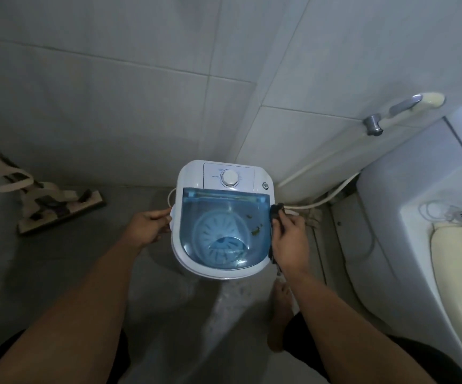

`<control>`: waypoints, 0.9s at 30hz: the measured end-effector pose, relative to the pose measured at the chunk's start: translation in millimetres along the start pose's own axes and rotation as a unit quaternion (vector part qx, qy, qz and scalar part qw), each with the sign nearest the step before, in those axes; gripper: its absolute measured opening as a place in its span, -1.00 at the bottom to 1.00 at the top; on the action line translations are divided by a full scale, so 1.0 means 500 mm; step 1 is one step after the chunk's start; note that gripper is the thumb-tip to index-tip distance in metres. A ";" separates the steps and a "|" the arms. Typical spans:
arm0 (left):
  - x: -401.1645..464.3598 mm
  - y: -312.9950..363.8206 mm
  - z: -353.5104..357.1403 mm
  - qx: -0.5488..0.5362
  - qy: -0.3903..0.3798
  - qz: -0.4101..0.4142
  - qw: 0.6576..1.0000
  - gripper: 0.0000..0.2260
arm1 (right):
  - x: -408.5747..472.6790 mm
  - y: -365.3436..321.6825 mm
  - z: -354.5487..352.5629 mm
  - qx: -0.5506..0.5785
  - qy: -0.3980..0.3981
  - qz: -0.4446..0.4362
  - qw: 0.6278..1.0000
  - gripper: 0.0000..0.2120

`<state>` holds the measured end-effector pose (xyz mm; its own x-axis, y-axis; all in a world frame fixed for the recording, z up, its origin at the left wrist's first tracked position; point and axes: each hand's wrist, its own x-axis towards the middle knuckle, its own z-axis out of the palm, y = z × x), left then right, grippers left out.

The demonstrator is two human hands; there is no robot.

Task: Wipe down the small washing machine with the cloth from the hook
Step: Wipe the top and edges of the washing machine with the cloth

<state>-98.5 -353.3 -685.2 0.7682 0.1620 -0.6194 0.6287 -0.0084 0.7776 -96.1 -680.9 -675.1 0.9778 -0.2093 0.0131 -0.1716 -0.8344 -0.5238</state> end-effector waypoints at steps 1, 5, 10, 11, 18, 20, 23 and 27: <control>-0.002 0.001 0.001 -0.001 0.000 0.002 1.000 -0.72 | -0.023 -0.003 0.020 0.013 0.023 0.002 1.000 -0.65; 0.000 0.000 -0.002 0.008 -0.007 -0.008 1.000 -0.72 | -0.082 -0.061 0.073 0.020 0.034 -0.052 0.998 -0.64; -0.002 0.002 0.003 0.001 -0.006 -0.014 1.000 -0.74 | -0.111 -0.149 0.096 0.022 -0.050 -0.127 0.990 -0.64; -0.004 0.004 0.002 0.003 -0.008 -0.017 1.000 -0.73 | -0.105 -0.154 0.088 0.046 -0.100 -0.165 0.980 -0.63; -0.007 0.002 0.002 -0.002 -0.006 -0.007 1.000 -0.73 | 0.030 -0.093 -0.011 0.102 -0.027 -0.062 0.993 -0.66; -0.006 -0.001 0.001 -0.002 -0.005 -0.008 1.000 -0.73 | 0.043 -0.067 -0.015 0.054 -0.013 -0.005 0.998 -0.64; -0.004 0.000 -0.001 -0.005 -0.005 -0.011 1.000 -0.74 | -0.007 -0.069 0.044 0.028 -0.013 -0.031 0.999 -0.62; 0.002 -0.003 -0.001 -0.002 -0.009 -0.020 1.000 -0.74 | -0.078 -0.135 0.126 0.000 0.002 -0.101 0.995 -0.61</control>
<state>-98.8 -352.6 -686.8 0.7449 0.1448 -0.6513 0.6580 0.0018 0.7530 -115.0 -584.2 -693.8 0.9918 -0.0388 0.1216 0.0290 -0.8593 -0.5106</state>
